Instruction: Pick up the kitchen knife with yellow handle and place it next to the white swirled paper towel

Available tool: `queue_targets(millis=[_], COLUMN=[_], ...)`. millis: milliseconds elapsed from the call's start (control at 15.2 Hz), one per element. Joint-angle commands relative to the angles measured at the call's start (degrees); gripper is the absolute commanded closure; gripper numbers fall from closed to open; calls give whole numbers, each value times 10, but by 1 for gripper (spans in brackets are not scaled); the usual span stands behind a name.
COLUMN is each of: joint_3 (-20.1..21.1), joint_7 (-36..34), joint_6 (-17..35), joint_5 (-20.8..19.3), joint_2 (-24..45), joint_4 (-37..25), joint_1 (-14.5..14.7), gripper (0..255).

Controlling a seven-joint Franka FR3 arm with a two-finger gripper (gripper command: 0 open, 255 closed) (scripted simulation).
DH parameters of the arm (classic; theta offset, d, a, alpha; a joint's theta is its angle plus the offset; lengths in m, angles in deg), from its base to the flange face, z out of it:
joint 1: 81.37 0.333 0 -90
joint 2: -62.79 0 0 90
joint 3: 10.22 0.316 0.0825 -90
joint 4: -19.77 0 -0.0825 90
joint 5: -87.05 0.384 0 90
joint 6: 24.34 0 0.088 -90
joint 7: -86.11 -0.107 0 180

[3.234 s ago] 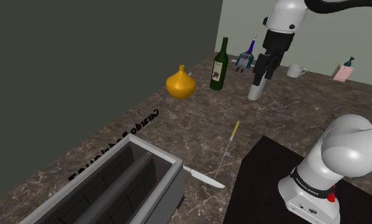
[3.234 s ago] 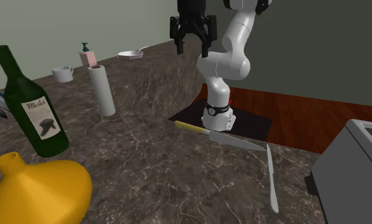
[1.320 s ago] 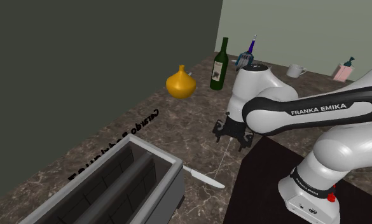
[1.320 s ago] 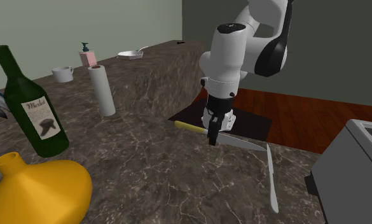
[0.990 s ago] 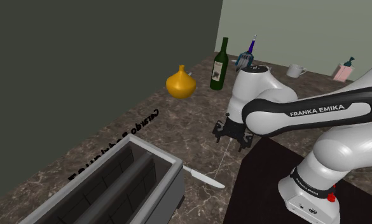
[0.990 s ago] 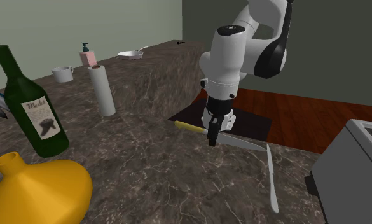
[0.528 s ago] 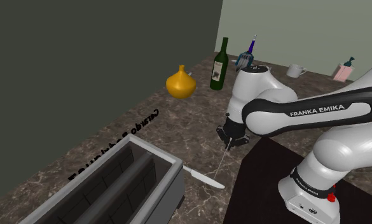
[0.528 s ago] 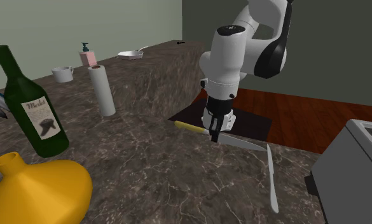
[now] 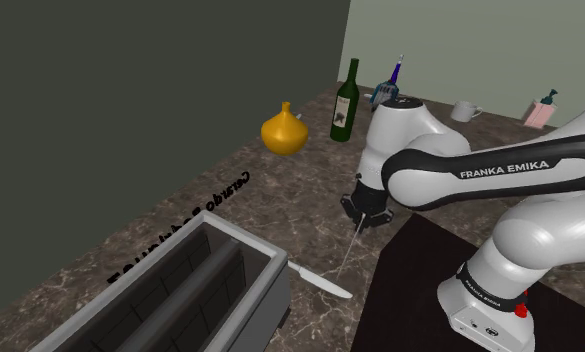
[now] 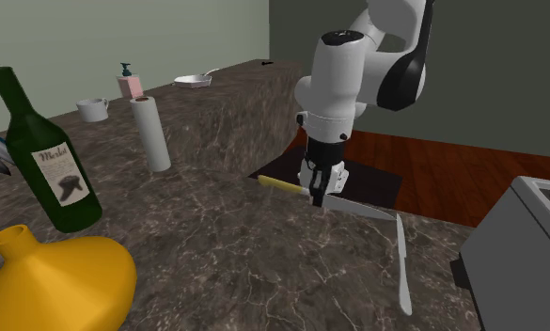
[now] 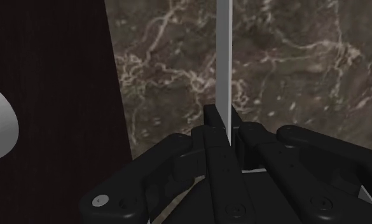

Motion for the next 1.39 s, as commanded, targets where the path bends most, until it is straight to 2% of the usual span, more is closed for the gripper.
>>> queue_targets(millis=[0, 1320], joint_3=[-11, -99], joint_7=[0, -7], joint_6=[-22, -204], joint_5=[-6, -72], joint_2=[-16, -91], joint_4=[-6, -112], joint_1=[3, -2], gripper=[255, 255])
